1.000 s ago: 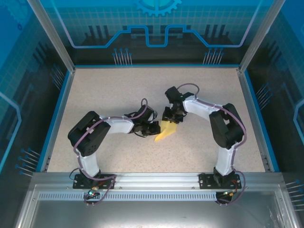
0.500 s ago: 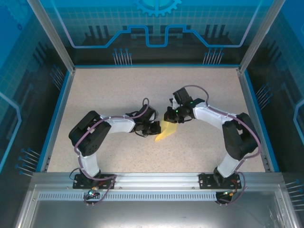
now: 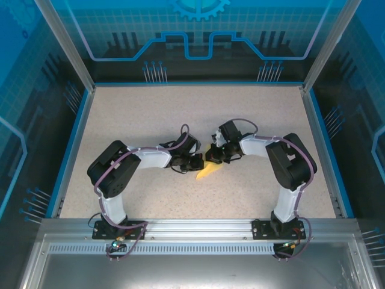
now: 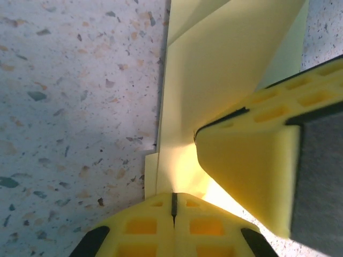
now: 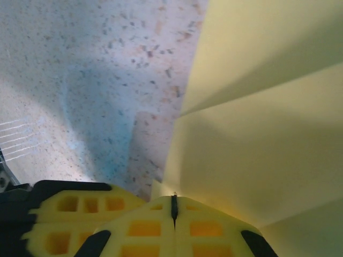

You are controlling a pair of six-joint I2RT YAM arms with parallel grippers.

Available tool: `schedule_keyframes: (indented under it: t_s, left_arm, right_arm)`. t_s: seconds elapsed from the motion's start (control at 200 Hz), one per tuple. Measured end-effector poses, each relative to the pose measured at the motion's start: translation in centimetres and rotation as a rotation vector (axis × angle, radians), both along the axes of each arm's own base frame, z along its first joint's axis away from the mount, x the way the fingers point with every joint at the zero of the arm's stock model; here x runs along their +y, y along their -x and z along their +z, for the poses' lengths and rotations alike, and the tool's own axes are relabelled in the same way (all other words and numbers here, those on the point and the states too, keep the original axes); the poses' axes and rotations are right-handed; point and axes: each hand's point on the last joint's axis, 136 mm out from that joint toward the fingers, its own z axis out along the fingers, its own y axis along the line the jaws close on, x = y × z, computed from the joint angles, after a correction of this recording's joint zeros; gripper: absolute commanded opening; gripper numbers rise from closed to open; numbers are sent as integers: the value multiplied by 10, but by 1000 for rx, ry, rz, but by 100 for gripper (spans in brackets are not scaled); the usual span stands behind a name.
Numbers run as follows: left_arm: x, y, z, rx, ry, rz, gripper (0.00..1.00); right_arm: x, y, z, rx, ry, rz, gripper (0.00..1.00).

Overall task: Fold a paper plane with a square sheet of paper (pick it up from the middle)
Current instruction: Fourth fold the wing at the center of the table.

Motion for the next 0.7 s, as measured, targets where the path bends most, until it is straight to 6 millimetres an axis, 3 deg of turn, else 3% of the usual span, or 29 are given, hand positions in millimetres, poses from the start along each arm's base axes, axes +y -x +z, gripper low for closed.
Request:
schedule_keyframes:
  t_s: [0.385,0.7]
  left_arm:
    - [0,1,-1,7,-35,2,1]
    - [0,1,-2,4,-46,2,0]
  right_arm:
    - [-9,-1,-7,11,-82,0,0]
    - [-33,-19,-5,-15,-76,-72,0]
